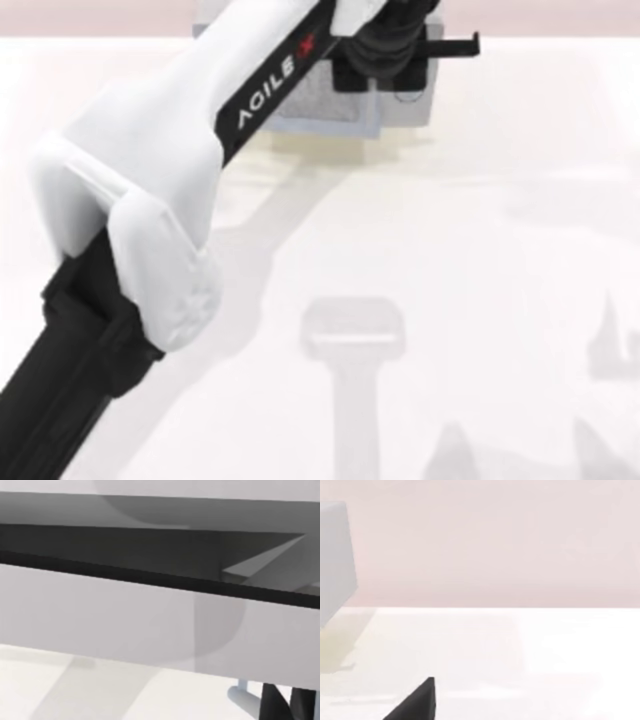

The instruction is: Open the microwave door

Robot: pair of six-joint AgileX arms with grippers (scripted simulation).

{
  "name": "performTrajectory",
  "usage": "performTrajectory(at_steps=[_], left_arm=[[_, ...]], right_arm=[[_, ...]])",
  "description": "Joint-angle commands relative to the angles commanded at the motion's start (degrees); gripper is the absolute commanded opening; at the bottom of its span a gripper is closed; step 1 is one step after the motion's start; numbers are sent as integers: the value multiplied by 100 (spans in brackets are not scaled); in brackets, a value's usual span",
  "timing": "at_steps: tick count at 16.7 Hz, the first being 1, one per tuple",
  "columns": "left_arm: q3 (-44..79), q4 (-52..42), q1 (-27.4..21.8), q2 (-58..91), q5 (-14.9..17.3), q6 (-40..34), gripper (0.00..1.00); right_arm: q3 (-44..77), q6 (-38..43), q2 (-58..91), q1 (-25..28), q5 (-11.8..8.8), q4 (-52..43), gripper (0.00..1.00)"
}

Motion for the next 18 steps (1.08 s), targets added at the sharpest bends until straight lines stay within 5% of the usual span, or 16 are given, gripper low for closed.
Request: performTrajectory(at_steps=[8,18], left_arm=[[-230,159,-39,-105,28,36,0],[-3002,1553,20,-1573,242,588,0]], right_arm=[[0,0,0,0,0,0,100],[0,0,0,0,0,0,100]])
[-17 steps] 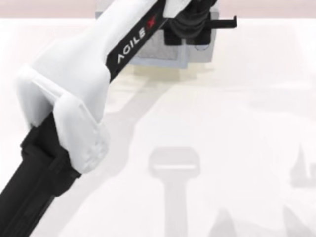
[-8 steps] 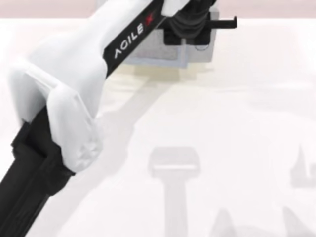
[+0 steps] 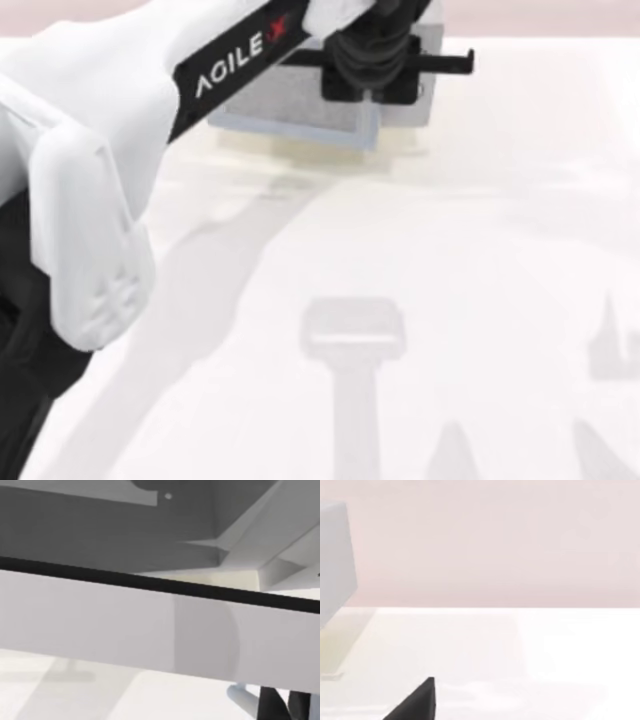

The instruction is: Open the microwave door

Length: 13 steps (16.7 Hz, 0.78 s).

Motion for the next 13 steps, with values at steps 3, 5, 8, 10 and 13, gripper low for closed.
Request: performTrajectory(at_steps=[3,5,8,10,13], left_arm=[[-74,51,2,-53,12,20,0],[-74,51,2,-53,12,20,0],[-74,51,2,-53,12,20,0],[-74,51,2,-53,12,20,0],[-74,51,2,-53,12,20,0]], right_arm=[[0,0,0,0,0,0,100],[0,0,0,0,0,0,100],[0,0,0,0,0,0,100],[0,0,0,0,0,0,100],[0,0,0,0,0,0,100]])
